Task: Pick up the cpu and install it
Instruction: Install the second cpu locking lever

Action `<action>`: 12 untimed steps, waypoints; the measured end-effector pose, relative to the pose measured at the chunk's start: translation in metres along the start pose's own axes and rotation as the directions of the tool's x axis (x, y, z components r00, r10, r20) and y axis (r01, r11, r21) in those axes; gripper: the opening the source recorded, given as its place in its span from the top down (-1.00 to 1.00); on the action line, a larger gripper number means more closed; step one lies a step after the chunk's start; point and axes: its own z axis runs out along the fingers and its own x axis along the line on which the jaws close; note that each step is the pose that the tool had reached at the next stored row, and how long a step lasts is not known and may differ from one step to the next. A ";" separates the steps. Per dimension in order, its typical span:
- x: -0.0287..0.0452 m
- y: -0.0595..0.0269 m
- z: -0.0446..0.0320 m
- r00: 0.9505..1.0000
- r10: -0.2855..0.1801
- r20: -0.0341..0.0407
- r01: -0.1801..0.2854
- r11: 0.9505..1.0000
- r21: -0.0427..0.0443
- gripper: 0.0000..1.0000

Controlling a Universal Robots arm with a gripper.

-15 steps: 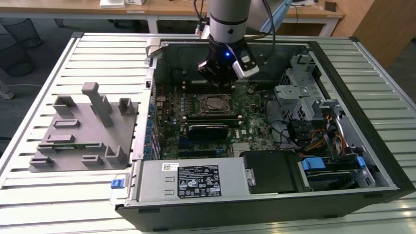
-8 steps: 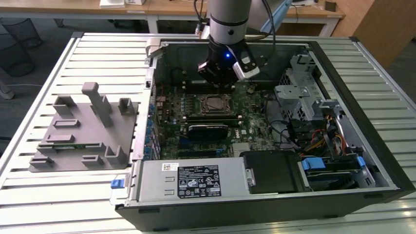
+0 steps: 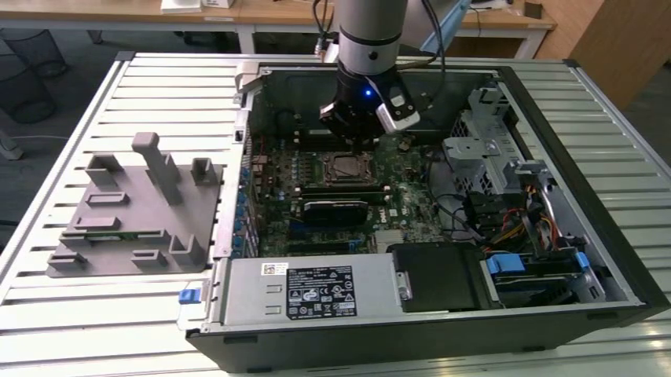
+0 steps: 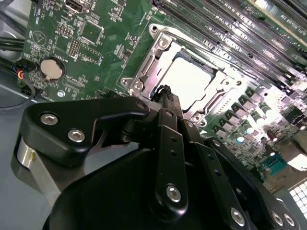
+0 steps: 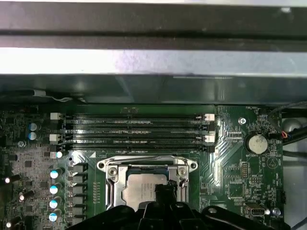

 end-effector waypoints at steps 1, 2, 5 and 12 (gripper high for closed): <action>0.0000 -0.0001 -0.0009 1.000 0.000 0.000 0.000 1.000 0.000 0.79; 0.0000 -0.0003 -0.0024 1.000 0.000 0.000 0.000 1.000 0.000 0.79; -0.0002 -0.0002 -0.0084 1.000 0.000 0.000 0.000 1.000 0.000 0.79; -0.0004 -0.0056 -0.0136 1.000 0.000 -0.001 0.000 1.000 0.000 0.79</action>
